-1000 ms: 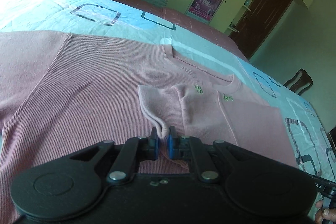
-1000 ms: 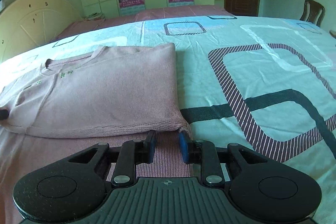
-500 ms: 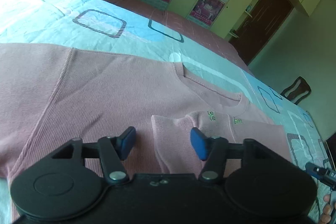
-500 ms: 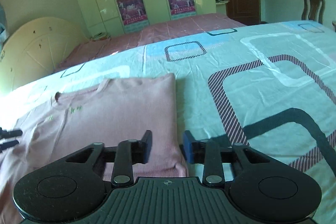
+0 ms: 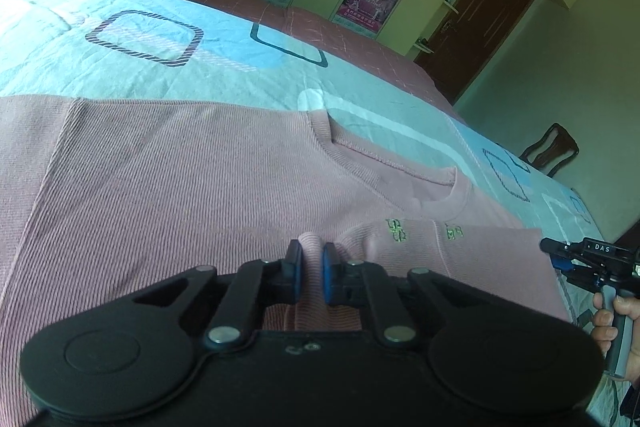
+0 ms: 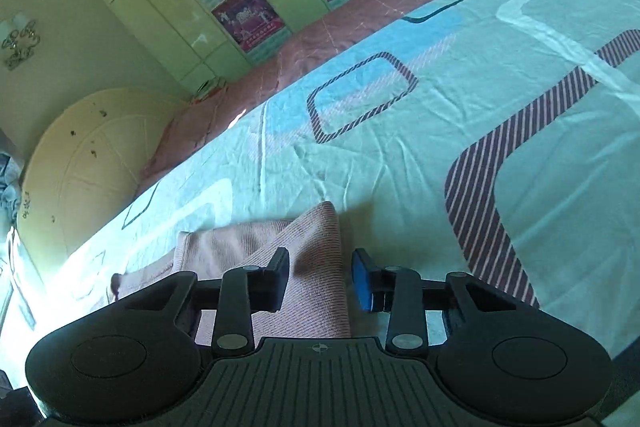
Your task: Fold small clothes
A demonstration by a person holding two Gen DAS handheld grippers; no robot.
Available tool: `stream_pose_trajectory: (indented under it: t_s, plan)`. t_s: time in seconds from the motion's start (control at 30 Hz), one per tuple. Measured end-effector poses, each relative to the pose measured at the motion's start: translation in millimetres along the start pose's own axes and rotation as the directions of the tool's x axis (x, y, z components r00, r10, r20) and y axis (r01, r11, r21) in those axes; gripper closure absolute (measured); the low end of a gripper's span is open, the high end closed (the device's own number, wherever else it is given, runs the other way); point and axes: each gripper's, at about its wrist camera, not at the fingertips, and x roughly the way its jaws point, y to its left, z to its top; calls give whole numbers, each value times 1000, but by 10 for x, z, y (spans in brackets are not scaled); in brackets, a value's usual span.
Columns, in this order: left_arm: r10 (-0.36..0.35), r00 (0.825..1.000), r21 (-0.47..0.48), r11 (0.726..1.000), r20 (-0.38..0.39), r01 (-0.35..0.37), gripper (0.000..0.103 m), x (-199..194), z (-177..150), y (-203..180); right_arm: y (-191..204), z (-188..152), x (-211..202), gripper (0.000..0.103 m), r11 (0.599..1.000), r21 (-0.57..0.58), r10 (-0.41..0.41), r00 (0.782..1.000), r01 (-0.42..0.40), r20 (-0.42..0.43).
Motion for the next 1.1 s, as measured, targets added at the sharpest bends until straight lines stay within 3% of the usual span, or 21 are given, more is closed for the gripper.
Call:
stream_pose_trajectory:
  t_s: [0.03, 0.07, 0.13, 0.2, 0.33, 0.4, 0.47, 0.5, 0.57, 0.67, 0.73, 0.8, 0.87, 0.97, 1.1]
  plan:
    - [3, 1000, 14, 1000, 24, -3, 98, -26, -9, -15, 34, 2, -1, 95, 999, -35, -7, 1000, 7, 1]
    - [1, 997, 11, 1000, 77, -1, 98, -86, -26, -10, 88, -17, -23, 100, 996, -81, -32, 999, 34, 21]
    - [40, 988, -22, 999, 147, -37, 98, -152, -73, 32, 152, -49, -22, 100, 984, -146, -92, 995, 98, 44]
    - [61, 989, -56, 997, 134, -54, 98, -97, -110, 90, 184, -118, 29, 100, 973, -181, -138, 989, 146, 54]
    - [77, 991, -22, 997, 107, -75, 93, -74, -91, 49, 189, -165, 100, 100, 969, -174, -169, 984, 178, 61]
    - [84, 992, -16, 996, 94, -83, 86, -111, -47, 60, 218, -144, 67, 94, 965, -172, -188, 980, 197, 68]
    - [155, 979, 16, 987, 136, -159, 73, -271, -33, -24, 348, -129, -80, 77, 951, -194, -214, 967, 238, 141]
    - [171, 971, 48, 982, 168, -181, 65, -339, -34, -103, 408, -138, -136, 76, 953, -211, -187, 970, 217, 154]
    - [135, 975, 112, 981, 178, -156, 64, -363, -29, -304, 583, -182, -112, 76, 946, -272, -145, 981, 176, 129]
    - [92, 989, 262, 958, 113, -119, 61, -137, -57, -759, 883, -326, 96, 76, 919, -370, -119, 990, 140, 78]
    - [83, 995, 307, 947, 48, -93, 56, 89, -89, -959, 1052, -431, 235, 76, 890, -436, -125, 991, 136, 54]
    - [97, 995, 328, 939, 30, -102, 49, 215, -136, -1021, 1126, -519, 355, 76, 858, -490, -149, 988, 152, 44]
    - [117, 992, 356, 926, 35, -122, 47, 281, -191, -977, 1067, -548, 413, 76, 833, -515, -201, 978, 202, 60]
    - [123, 991, 406, 904, 59, -137, 47, 211, -258, -915, 800, -434, 334, 76, 835, -464, -280, 954, 297, 108]
    - [132, 988, 417, 895, 84, -156, 47, 103, -307, -845, 605, -360, 229, 76, 838, -452, -297, 950, 306, 92]
